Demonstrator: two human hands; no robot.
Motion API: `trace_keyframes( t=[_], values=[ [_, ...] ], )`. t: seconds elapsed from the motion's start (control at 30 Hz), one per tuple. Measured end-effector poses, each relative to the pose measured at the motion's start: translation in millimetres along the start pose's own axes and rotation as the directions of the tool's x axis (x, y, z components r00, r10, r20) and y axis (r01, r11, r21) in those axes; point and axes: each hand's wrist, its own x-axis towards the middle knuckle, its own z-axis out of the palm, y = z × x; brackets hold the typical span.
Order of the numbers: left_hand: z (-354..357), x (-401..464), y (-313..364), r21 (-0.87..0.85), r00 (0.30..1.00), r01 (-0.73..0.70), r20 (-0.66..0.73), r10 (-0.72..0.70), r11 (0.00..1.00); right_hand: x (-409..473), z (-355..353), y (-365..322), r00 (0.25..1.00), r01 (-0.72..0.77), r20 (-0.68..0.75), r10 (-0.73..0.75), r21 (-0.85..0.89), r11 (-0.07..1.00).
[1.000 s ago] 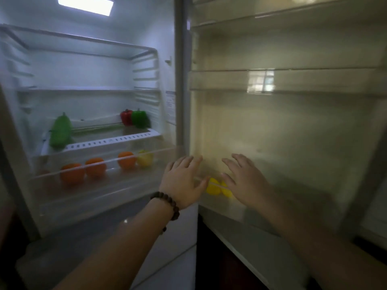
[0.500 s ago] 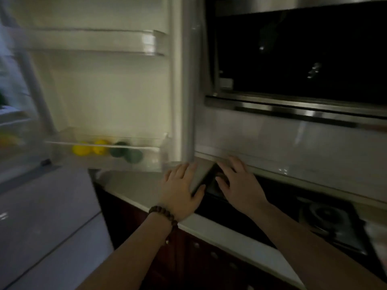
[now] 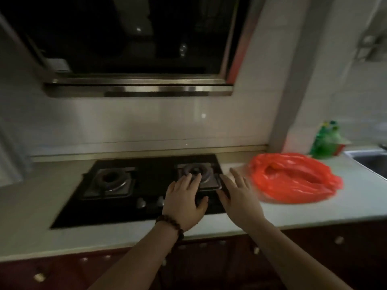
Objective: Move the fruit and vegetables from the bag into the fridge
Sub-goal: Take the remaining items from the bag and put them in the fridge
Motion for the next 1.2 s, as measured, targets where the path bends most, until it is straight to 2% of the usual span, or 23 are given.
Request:
trace_keyframes(
  t=[0.23,0.5,0.87,1.1,1.2],
  values=[
    [70,63,97,-0.091,0.972,-0.196,0.113,0.206,0.976,-37,-23,119,0.952,-0.307,-0.01,0.307,-0.051,0.95],
    [152,151,175,-0.173,0.944,-0.265,0.156,0.292,0.948,-3,-36,226,0.906,-0.422,-0.021,0.423,-0.133,0.897],
    [234,302,218,-0.175,0.96,-0.144,0.214,0.181,0.974,117,-49,358,0.903,-0.426,-0.005,0.429,-0.126,0.896],
    [274,344,218,-0.137,0.968,-0.033,0.242,0.065,0.99,158,-22,423,0.893,-0.427,0.106,0.438,-0.11,0.897],
    [295,357,216,-0.121,0.96,0.081,0.276,-0.045,0.989,189,-10,451,0.907,-0.369,0.179,0.382,-0.102,0.924]
  ],
)
